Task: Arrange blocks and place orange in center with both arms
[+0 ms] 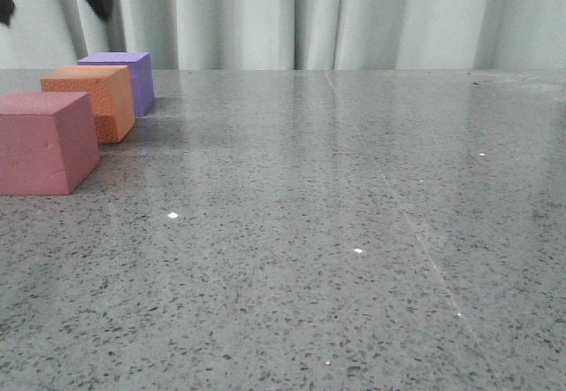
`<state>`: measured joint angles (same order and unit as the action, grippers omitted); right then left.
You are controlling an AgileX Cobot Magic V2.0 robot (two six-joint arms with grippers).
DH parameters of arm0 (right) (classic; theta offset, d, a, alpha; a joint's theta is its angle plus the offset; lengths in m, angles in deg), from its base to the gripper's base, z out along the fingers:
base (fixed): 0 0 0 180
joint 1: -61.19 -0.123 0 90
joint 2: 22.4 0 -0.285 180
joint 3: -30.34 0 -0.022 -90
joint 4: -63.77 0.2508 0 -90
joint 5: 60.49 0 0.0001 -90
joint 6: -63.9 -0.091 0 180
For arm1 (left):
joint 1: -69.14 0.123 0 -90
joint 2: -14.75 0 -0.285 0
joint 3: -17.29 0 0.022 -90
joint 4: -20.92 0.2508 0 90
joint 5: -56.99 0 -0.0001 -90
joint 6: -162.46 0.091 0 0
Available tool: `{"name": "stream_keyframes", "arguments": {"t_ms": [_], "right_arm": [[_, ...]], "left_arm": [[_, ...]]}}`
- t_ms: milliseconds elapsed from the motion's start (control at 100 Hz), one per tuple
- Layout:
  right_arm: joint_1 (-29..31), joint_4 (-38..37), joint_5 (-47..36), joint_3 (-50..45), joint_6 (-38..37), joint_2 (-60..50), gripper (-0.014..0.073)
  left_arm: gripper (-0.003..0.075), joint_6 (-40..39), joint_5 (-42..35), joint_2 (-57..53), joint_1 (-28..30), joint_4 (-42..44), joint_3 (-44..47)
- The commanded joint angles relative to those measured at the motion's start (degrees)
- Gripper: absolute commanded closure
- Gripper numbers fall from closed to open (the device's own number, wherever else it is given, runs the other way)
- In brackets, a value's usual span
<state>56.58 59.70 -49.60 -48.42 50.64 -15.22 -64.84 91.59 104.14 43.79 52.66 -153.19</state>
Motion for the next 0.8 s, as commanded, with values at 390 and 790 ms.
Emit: {"name": "stream_keyframes", "arguments": {"t_ms": [390, 790], "right_arm": [[0.32, -0.81, -4.84, 0.76, 0.22, -1.37, 0.0661], [0.32, -0.81, -4.84, 0.76, 0.22, -1.37, 0.0661]], "left_arm": [[0.0122, 3.86, -2.06, -28.95, -4.52, 1.98, 14.2], [0.0122, 3.86, -1.94, -56.66, -4.52, 3.11, 35.32]]}}
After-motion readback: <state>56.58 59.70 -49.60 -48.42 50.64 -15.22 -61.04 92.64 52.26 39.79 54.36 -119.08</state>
